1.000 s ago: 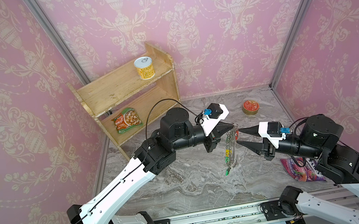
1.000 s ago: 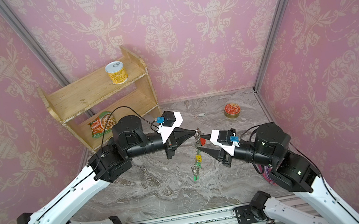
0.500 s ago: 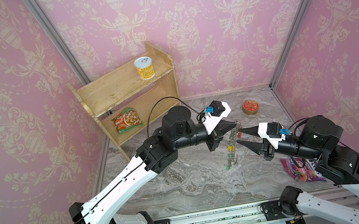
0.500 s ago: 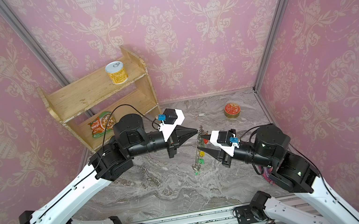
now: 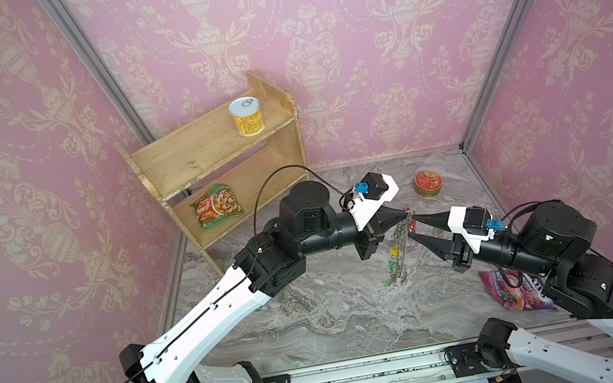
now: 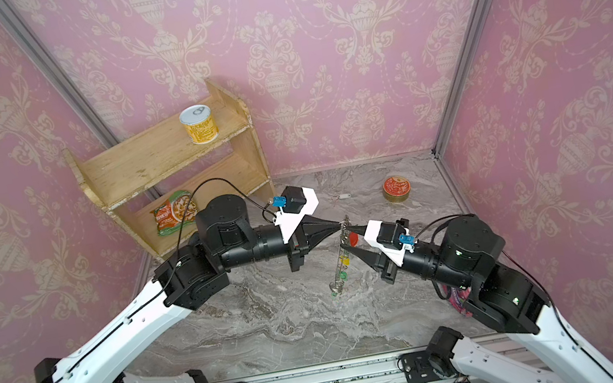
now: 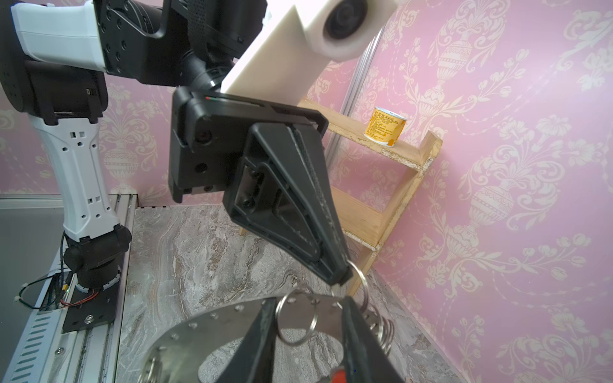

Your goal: Put the keys on the keyring

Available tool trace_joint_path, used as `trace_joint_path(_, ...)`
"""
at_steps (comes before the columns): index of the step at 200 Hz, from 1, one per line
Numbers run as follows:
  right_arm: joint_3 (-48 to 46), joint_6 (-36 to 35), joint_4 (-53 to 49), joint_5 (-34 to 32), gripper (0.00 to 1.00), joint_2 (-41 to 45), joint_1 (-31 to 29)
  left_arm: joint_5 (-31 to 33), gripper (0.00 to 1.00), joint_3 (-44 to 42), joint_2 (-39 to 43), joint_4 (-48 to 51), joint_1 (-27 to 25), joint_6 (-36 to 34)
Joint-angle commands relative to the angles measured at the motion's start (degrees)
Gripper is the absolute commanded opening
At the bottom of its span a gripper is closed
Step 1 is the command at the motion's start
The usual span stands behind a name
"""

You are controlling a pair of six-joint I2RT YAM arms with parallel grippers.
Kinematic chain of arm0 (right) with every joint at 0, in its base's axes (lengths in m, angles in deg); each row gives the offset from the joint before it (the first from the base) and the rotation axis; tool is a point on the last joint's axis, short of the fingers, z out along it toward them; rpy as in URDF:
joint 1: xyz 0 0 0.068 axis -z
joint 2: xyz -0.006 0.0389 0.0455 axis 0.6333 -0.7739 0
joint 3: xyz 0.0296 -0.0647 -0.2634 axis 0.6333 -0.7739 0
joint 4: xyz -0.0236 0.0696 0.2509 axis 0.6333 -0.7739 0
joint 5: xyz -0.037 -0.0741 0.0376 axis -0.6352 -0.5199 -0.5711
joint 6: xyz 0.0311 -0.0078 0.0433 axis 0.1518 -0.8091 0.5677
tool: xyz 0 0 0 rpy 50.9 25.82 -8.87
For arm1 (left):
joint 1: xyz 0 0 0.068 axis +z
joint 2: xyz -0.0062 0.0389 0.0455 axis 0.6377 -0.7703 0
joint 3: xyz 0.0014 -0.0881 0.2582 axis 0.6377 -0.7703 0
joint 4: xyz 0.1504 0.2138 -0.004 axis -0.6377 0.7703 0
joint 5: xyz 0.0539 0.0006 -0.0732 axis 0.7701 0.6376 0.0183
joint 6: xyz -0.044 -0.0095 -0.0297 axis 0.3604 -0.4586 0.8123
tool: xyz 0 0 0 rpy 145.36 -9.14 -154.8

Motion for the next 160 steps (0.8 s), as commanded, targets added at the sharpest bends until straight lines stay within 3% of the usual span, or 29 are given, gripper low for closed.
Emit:
trace_joint_path(1,-0.01,-0.18,1.84,-0.8,0.32,0.4,-0.51,0.76,0.0,2.26,0.19,-1.38,-0.64,1.0)
trace_joint_path(103,1.24,0.73,-2.12,-2.12,0.02,0.03,-0.52,1.59,0.0,2.01,1.51,-1.51,-0.66,0.65)
trace_joint_path(157,2.06,2.55,-1.82,-1.85,0.0,0.48,-0.46,6.68,0.0,-2.46,4.34,-1.47,-0.36,0.32)
trace_joint_path(160,2.06,2.63,-1.85,-2.01,0.0,0.55,-0.44,7.23,0.06,-2.89,4.66,-1.41,-0.33,0.3)
